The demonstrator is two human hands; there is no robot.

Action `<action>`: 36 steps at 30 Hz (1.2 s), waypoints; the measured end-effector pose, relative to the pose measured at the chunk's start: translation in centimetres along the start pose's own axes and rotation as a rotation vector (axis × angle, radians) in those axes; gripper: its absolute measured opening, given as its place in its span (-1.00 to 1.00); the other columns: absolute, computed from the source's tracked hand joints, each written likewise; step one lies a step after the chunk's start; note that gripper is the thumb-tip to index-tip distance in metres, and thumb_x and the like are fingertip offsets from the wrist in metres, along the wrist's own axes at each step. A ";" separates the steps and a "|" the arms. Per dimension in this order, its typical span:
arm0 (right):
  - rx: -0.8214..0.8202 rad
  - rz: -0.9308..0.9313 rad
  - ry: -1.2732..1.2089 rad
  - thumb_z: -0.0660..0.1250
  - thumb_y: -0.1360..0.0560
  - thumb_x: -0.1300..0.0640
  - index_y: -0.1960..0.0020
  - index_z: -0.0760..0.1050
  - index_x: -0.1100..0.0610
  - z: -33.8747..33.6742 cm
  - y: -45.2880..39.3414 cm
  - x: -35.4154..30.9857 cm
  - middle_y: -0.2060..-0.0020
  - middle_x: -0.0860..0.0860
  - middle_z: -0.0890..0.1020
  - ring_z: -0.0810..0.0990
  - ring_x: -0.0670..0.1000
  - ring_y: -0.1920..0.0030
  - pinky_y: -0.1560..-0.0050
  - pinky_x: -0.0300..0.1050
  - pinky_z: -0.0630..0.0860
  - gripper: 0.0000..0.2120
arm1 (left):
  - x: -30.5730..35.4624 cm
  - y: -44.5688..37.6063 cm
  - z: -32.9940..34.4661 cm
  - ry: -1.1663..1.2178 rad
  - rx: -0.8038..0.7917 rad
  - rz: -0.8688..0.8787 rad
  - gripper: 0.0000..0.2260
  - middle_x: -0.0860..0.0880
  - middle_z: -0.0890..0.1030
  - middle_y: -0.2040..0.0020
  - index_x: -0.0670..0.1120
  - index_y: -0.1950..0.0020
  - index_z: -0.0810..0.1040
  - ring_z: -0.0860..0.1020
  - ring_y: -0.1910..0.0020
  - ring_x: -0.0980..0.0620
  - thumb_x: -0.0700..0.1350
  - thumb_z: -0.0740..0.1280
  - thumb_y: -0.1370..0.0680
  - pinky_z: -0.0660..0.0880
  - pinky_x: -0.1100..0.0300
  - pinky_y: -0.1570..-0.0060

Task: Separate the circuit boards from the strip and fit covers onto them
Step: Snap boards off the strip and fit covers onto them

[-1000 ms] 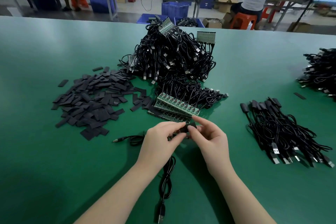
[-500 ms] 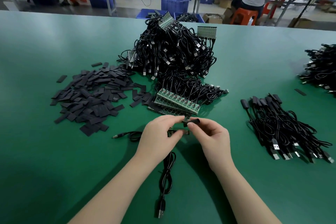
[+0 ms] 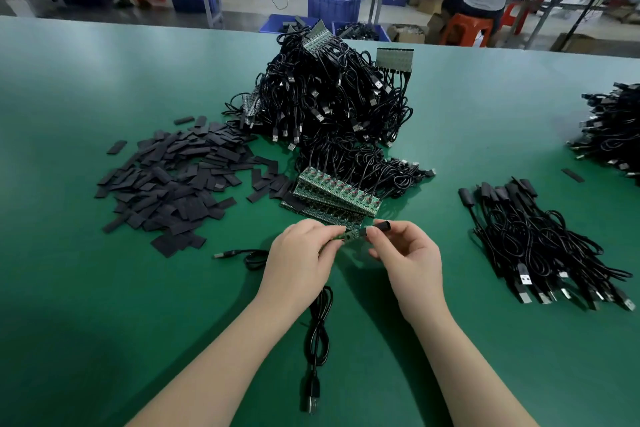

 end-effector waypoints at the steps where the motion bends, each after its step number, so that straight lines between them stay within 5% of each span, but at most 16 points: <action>1: -0.022 0.005 -0.022 0.48 -0.47 0.22 0.11 0.64 0.07 0.1 0.1 0.0 0.25 0.00 0.71 0.68 -0.03 0.19 0.10 -0.08 0.66 -0.93 | 0.0 0.1 -0.1 0.031 0.012 0.000 -0.78 0.07 0.59 0.00 0.00 -0.21 0.64 0.53 -0.04 0.06 -0.10 0.32 -0.60 0.46 0.11 -0.09; 10: -0.071 0.033 -0.157 0.47 -0.47 0.25 0.16 0.66 0.02 0.5 0.5 -0.2 0.21 0.05 0.72 0.71 0.00 0.14 0.11 -0.19 0.63 -0.86 | 0.1 0.5 0.0 0.181 -0.048 -0.045 -0.71 0.23 0.55 -0.03 0.15 -0.26 0.56 0.53 0.08 0.26 0.00 0.38 -0.54 0.48 0.32 0.01; 16: -0.027 -0.066 -0.069 0.48 -0.46 0.26 0.16 0.64 0.03 0.2 0.4 -0.7 0.22 0.01 0.72 0.68 -0.05 0.17 0.08 -0.18 0.63 -0.86 | 0.0 0.4 -0.1 0.185 0.045 -0.019 -0.82 0.20 0.59 0.01 0.04 -0.12 0.67 0.49 0.08 0.36 -0.03 0.41 -0.53 0.39 0.49 0.04; 21: -0.063 -0.125 0.006 0.49 -0.44 0.30 0.14 0.63 0.06 0.6 0.8 -0.9 0.24 -0.08 0.71 0.67 -0.11 0.20 0.13 -0.30 0.56 -0.85 | -0.5 0.5 -0.3 0.241 0.057 -0.090 -0.82 0.33 0.55 0.07 0.11 -0.12 0.66 0.52 0.03 0.27 -0.02 0.41 -0.52 0.45 0.41 0.04; 27: -0.078 -0.200 0.034 0.48 -0.44 0.35 0.13 0.62 0.07 0.6 1.1 -1.2 0.20 -0.13 0.72 0.67 -0.18 0.18 0.13 -0.40 0.52 -0.81 | -0.5 0.4 -0.2 0.277 0.038 -0.068 -0.82 0.20 0.63 0.04 0.10 -0.10 0.67 0.55 0.08 0.22 -0.03 0.44 -0.51 0.51 0.24 0.01; 36: -0.194 -0.110 0.002 0.48 -0.45 0.30 0.08 0.64 0.08 0.5 0.5 -1.0 0.18 -0.01 0.73 0.70 -0.09 0.17 0.10 -0.29 0.57 -0.85 | -0.9 0.3 -0.4 0.367 0.020 -0.084 -0.78 0.20 0.67 0.03 0.15 -0.11 0.67 0.58 0.01 0.29 0.02 0.47 -0.47 0.52 0.26 -0.03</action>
Point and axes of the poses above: each hand's wrist, its own y-axis away from the middle knuckle, its own z-axis out of the palm, x = y × z, the point moved 3 cm from there along -y, towards the middle knuckle
